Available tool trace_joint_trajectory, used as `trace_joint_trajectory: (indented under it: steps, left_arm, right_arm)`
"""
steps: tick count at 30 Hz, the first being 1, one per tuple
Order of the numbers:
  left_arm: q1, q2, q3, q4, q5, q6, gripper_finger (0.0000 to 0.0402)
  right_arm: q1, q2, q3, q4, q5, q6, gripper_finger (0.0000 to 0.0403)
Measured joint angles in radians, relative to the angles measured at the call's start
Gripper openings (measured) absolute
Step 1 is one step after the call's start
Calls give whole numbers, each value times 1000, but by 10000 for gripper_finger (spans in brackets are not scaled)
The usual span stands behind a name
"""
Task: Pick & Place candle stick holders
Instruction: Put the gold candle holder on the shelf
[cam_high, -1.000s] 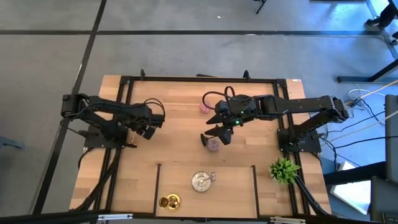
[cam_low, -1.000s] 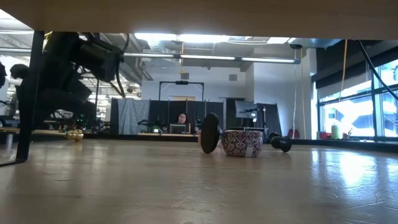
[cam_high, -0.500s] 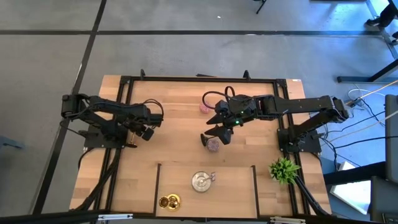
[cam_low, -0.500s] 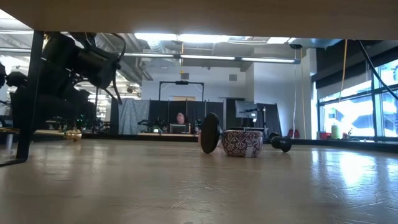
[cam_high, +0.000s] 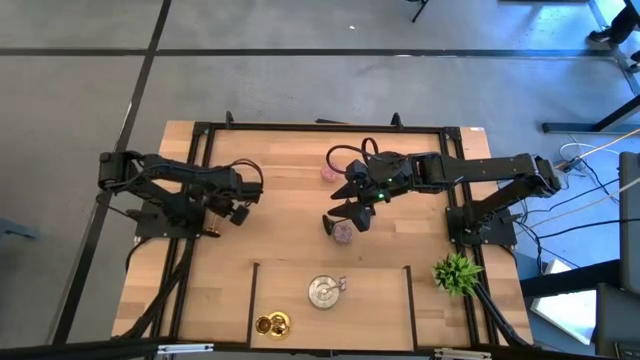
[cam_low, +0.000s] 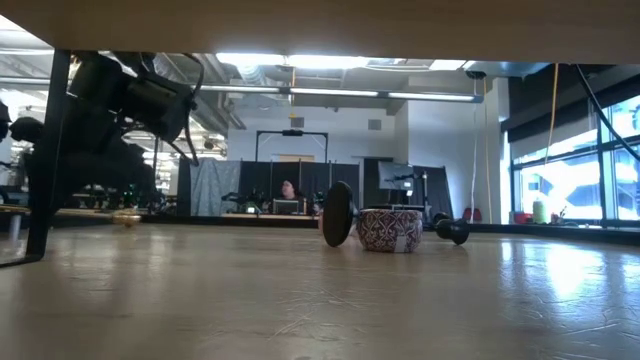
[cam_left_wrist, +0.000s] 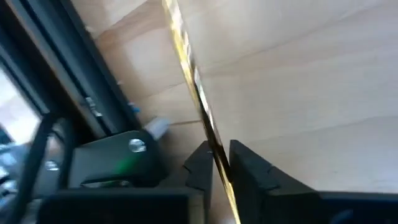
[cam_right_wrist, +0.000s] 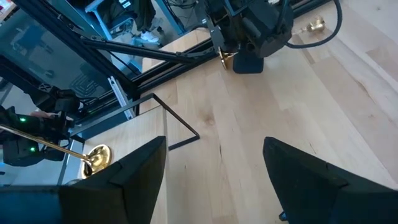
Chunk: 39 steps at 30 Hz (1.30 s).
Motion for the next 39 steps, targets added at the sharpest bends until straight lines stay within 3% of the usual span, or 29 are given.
trace_joint_trajectory:
  steps: [8, 20, 27, 32, 39]
  left_arm:
    - [-1, -8, 25, 36, 6, -9, 15]
    - [-24, -93, 236, 3, -37, 30, 11]
    - [-44, -197, 399, 45, -201, 30, 11]
    - [-51, -303, 468, 239, -291, 137, 11]
    - [-77, -428, 470, 672, -237, 427, 10]
  right_arm:
    - [1, 0, 0, -1, 0, 2, 272]
    - [2, 0, 0, 1, -3, 3, 273]
    - [3, 0, 0, 66, -7, 3, 273]
    - [3, 0, 0, 244, -60, 3, 273]
    - [-19, 0, 0, 529, -47, 77, 273]
